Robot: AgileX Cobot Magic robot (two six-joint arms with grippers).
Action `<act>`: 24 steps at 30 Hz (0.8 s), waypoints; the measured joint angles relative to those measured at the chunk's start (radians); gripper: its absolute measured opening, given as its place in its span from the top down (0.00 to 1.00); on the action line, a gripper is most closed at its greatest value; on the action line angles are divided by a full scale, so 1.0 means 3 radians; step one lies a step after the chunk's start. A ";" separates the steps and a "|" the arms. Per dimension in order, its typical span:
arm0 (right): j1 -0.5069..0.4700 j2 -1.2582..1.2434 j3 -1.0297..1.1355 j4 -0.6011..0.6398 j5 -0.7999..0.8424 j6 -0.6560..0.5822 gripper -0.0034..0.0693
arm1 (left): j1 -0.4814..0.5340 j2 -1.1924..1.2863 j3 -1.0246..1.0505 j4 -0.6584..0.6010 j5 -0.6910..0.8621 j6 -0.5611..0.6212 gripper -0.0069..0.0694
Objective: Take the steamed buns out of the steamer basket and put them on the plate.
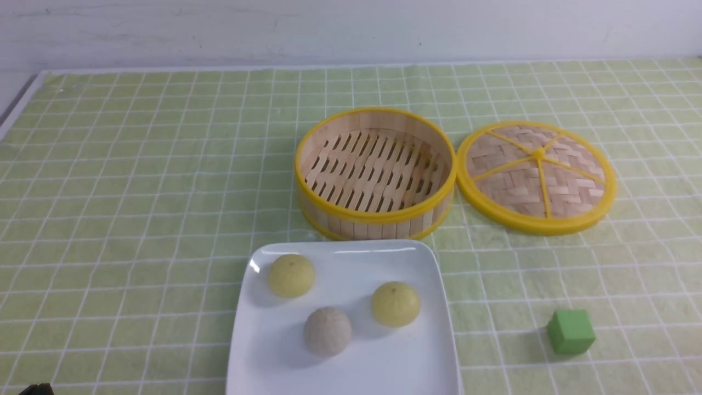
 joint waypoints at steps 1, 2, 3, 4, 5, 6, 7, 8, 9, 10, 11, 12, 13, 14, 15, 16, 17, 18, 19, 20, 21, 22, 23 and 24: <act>0.0000 0.0000 0.0000 0.0000 0.0000 0.0000 0.75 | 0.0000 0.0000 0.0000 0.0000 0.0000 0.0000 0.84; 0.0000 0.0000 0.0000 0.0000 0.0000 0.0000 0.75 | 0.0000 0.0000 0.0000 0.0000 0.0000 0.0000 0.84; 0.0000 0.0000 0.0000 0.0000 0.0000 0.0000 0.74 | 0.0000 0.0000 0.0000 0.0003 0.0000 0.0000 0.84; 0.0000 0.0000 0.0000 0.0000 0.0000 0.0000 0.74 | 0.0000 0.0000 0.0000 0.0003 0.0000 0.0000 0.84; 0.0000 0.0000 0.0000 0.0000 0.0000 0.0000 0.74 | 0.0000 0.0000 0.0000 0.0003 0.0000 0.0000 0.84; 0.0000 0.0000 0.0000 0.0000 0.0000 0.0000 0.74 | 0.0000 0.0000 0.0000 0.0003 0.0000 0.0000 0.84; 0.0000 0.0000 0.0000 0.0000 0.0000 0.0000 0.74 | 0.0000 0.0000 0.0000 0.0003 0.0000 0.0000 0.84; 0.0000 0.0000 0.0000 0.0000 0.0000 0.0000 0.74 | 0.0000 0.0000 0.0000 0.0006 0.0003 0.0000 0.83; 0.0000 0.0000 0.0000 0.0000 0.0000 0.0000 0.74 | 0.0000 0.0000 0.0000 0.0006 0.0003 0.0000 0.83; 0.0000 0.0000 0.0000 0.0000 0.0000 0.0000 0.74 | 0.0000 0.0000 0.0000 0.0006 0.0003 0.0000 0.83; 0.0000 0.0000 0.0000 0.0000 0.0000 0.0000 0.74 | 0.0000 0.0000 0.0000 0.0006 0.0003 0.0000 0.82; 0.0000 0.0000 0.0000 0.0000 0.0000 0.0000 0.74 | 0.0000 0.0000 0.0000 0.0006 0.0003 0.0000 0.82; 0.0000 0.0000 0.0000 0.0000 0.0000 0.0000 0.74 | 0.0000 0.0000 0.0000 0.0006 0.0003 0.0000 0.82; 0.0000 0.0000 0.0000 0.0000 0.0000 0.0000 0.73 | 0.0000 0.0000 0.0000 0.0006 0.0003 0.0000 0.82; 0.0000 0.0000 0.0000 0.0000 0.0000 0.0000 0.73 | 0.0000 0.0000 0.0000 0.0006 0.0003 0.0000 0.82; 0.0000 0.0000 0.0000 0.0000 0.0000 0.0000 0.73 | 0.0000 0.0000 0.0000 0.0006 0.0003 0.0000 0.82; 0.0000 0.0000 0.0000 0.0000 0.0000 0.0000 0.73 | 0.0000 0.0000 0.0000 0.0006 0.0003 0.0000 0.81; 0.0000 0.0000 0.0000 0.0000 0.0000 0.0000 0.73 | 0.0000 0.0000 0.0000 0.0006 0.0003 0.0000 0.81; 0.0000 0.0000 0.0000 0.0000 0.0000 0.0000 0.72 | 0.0000 0.0000 0.0000 0.0006 0.0003 0.0000 0.81; 0.0000 0.0000 0.0000 0.0000 0.0000 0.0000 0.72 | 0.0000 0.0000 0.0000 0.0006 0.0003 0.0000 0.81; 0.0000 0.0000 0.0000 0.0000 0.0000 0.0000 0.72 | 0.0000 0.0000 0.0000 0.0006 0.0003 0.0000 0.81; 0.0000 0.0000 0.0000 0.0000 0.0000 0.0000 0.72 | 0.0000 0.0000 0.0000 0.0006 0.0003 0.0001 0.81; 0.0000 0.0000 0.0000 0.0000 0.0000 0.0000 0.71 | 0.0000 0.0000 0.0000 0.0006 0.0003 0.0001 0.81; 0.0000 0.0000 0.0000 0.0000 0.0000 0.0000 0.71 | 0.0000 0.0000 0.0000 0.0006 0.0003 0.0001 0.81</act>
